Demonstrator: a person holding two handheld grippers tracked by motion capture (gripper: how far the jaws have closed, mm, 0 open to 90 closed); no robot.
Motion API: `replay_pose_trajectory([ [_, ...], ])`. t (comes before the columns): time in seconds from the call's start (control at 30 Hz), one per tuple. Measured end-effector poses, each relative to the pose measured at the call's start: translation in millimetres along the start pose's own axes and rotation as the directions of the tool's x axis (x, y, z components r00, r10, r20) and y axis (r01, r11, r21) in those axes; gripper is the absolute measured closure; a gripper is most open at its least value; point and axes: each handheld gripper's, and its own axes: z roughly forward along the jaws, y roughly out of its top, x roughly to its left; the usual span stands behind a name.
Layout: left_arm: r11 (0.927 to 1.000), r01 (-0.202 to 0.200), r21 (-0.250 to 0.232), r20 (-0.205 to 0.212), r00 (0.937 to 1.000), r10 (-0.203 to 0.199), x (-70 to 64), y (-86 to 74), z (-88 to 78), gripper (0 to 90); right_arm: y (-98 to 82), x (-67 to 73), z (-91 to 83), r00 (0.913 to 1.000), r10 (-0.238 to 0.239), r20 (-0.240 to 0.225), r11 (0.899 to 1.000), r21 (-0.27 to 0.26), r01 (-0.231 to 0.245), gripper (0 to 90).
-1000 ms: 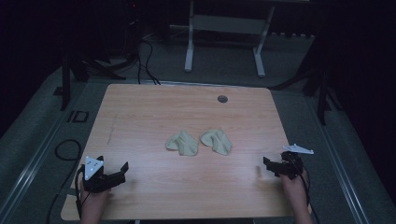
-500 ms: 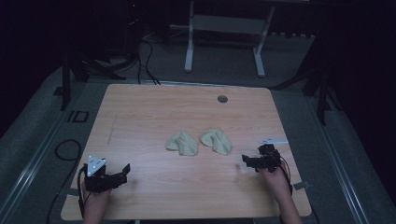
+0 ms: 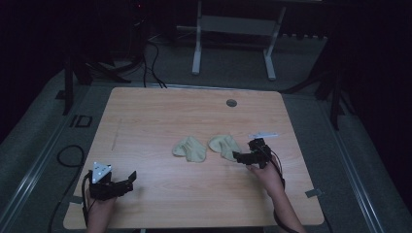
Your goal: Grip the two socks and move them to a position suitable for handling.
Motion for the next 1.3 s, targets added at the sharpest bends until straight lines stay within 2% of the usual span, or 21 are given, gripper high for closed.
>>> replay_pose_trajectory([
  [0.23, 0.9997, -0.016, 0.021, 0.017, 0.9997, 0.015, -2.5, -0.4, 2.0, 1.0, 19.6, 16.8, 17.1, 0.9994, -0.035, -0.009, 0.999, 0.013, 0.035, 21.7],
  [0.3, 0.9995, -0.021, 0.023, 0.017, 0.9996, 0.021, -3.1, -0.3, 2.4, 1.0, 25.4, 22.1, 22.8, 0.9985, -0.055, 0.001, 0.998, 0.017, 0.055, 21.7],
  [0.53, 0.9996, -0.018, 0.02, 0.022, 0.9996, 0.018, -6.0, 1.1, 0.9, 1.0, 38.7, 30.1, 40.1, 0.9973, -0.073, 0.007, 0.997, 0.037, 0.072, 21.7],
  [0.57, 0.9984, -0.055, 0.013, 0.018, 0.9984, 0.054, -10.7, 3.0, -0.4, 1.0, 42.3, 32.9, 47.2, 0.996, -0.087, 0.019, 0.995, 0.052, 0.086, 21.6],
  [0.63, 0.9988, -0.047, 0.01, 0.029, 0.9985, 0.047, -11.9, 3.1, -0.4, 1.0, 45.1, 33.5, 53.8, 0.9961, -0.078, 0.041, 0.996, 0.053, 0.075, 21.5],
  [0.7, 0.9986, -0.05, 0.018, 0.035, 0.9981, 0.05, -12.3, 2.5, 0.1, 1.0, 47.0, 34.2, 60.3, 0.9961, -0.077, 0.042, 0.995, 0.065, 0.074, 21.5],
  [0.83, 0.9988, -0.046, 0.019, 0.038, 0.9982, 0.045, -10.9, 2.0, 0.6, 1.0, 46.1, 34.6, 71.1, 0.9931, -0.094, 0.07, 0.991, 0.097, 0.087, 22.6],
  [0.9, 0.9996, -0.026, 0.014, 0.052, 0.9983, 0.025, -10.1, 2.5, 0.1, 1.0, 43.9, 34.5, 74.8, 0.9903, -0.105, 0.091, 0.989, 0.113, 0.094, 23.4],
  [1.0, 0.9997, -0.018, 0.016, 0.056, 0.9983, 0.017, -10.8, 3.0, -0.2, 1.0, 41.1, 34.5, 75.4, 0.9905, -0.097, 0.097, 0.991, 0.099, 0.088, 24.6],
  [1.1, 0.9994, -0.025, 0.026, 0.064, 0.9977, 0.023, -12.1, 2.3, 0.9, 1.0, 38.2, 35.5, 73.6, 0.9905, -0.098, 0.097, 0.993, 0.083, 0.09, 30.5],
  [1.17, 0.9992, -0.029, 0.027, 0.065, 0.9975, 0.027, -13.2, 2.1, 1.2, 1.0, 38.3, 35.7, 71.8, 0.9904, -0.091, 0.104, 0.993, 0.082, 0.083, 41.4],
  [1.23, 0.999, -0.035, 0.027, 0.062, 0.9975, 0.033, -14.1, 2.1, 1.2, 1.0, 38.5, 35.8, 70.9, 0.9899, -0.09, 0.11, 0.994, 0.078, 0.081, 46.6],
  [1.3, 0.9988, -0.039, 0.029, 0.062, 0.9974, 0.037, -14.1, 1.9, 1.6, 1.0, 38.8, 36.2, 69.8, 0.989, -0.094, 0.114, 0.993, 0.076, 0.086, 62.0],
])
